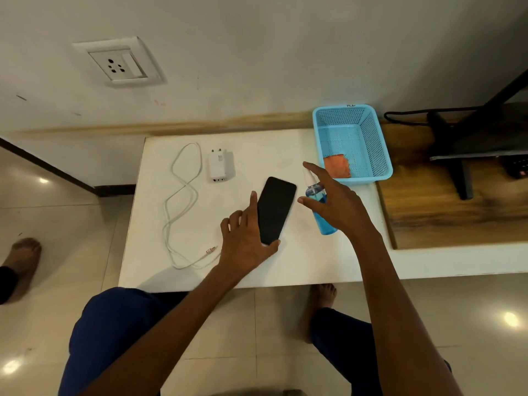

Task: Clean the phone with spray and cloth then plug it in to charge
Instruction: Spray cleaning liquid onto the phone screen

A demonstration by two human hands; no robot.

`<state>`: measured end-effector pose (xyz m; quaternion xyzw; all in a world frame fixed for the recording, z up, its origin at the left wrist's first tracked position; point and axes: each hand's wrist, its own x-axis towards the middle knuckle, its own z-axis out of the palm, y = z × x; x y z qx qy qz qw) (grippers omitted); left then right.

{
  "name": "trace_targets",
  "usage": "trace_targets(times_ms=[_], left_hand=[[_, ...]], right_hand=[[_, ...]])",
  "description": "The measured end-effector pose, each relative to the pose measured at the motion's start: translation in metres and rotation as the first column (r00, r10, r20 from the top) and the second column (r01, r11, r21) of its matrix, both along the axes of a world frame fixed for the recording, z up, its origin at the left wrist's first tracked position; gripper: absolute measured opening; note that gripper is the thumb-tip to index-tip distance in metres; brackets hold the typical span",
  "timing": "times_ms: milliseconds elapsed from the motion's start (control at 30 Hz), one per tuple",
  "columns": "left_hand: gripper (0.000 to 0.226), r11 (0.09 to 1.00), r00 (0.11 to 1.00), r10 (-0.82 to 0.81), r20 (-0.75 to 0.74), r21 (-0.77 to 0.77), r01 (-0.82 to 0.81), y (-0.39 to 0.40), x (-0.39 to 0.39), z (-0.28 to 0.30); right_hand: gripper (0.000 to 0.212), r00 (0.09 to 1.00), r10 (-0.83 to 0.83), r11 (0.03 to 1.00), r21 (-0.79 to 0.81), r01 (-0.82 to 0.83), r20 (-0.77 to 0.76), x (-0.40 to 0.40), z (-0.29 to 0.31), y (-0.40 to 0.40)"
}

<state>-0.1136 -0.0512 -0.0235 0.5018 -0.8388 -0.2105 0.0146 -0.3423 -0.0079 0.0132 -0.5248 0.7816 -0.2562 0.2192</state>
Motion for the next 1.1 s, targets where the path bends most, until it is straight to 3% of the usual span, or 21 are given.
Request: trace_targets(times_ms=[167, 367, 633, 1100], left_hand=[[0.116, 0.986, 0.985, -0.160, -0.058, 0.039, 0.162, -0.043, 0.010, 0.005], [0.105, 0.997, 0.998, -0.067, -0.002, -0.028, 0.067, -0.066, 0.019, -0.001], [0.086, 0.989, 0.994, -0.113, 0.003, -0.091, 0.113, -0.076, 0.016, -0.003], [0.089, 0.990, 0.991, -0.127, 0.044, -0.048, 0.129, -0.085, 0.020, 0.003]], right_hand=[[0.067, 1.000, 0.010, 1.000, -0.025, -0.010, 0.008, 0.002, 0.001, -0.001], [0.060, 1.000, -0.006, 0.996, -0.084, 0.005, -0.008, 0.011, -0.009, -0.002], [0.057, 1.000, 0.006, 1.000, -0.024, -0.006, 0.000, 0.021, -0.021, -0.001], [0.046, 0.999, 0.017, 0.996, 0.092, -0.013, -0.034, 0.044, -0.022, -0.002]])
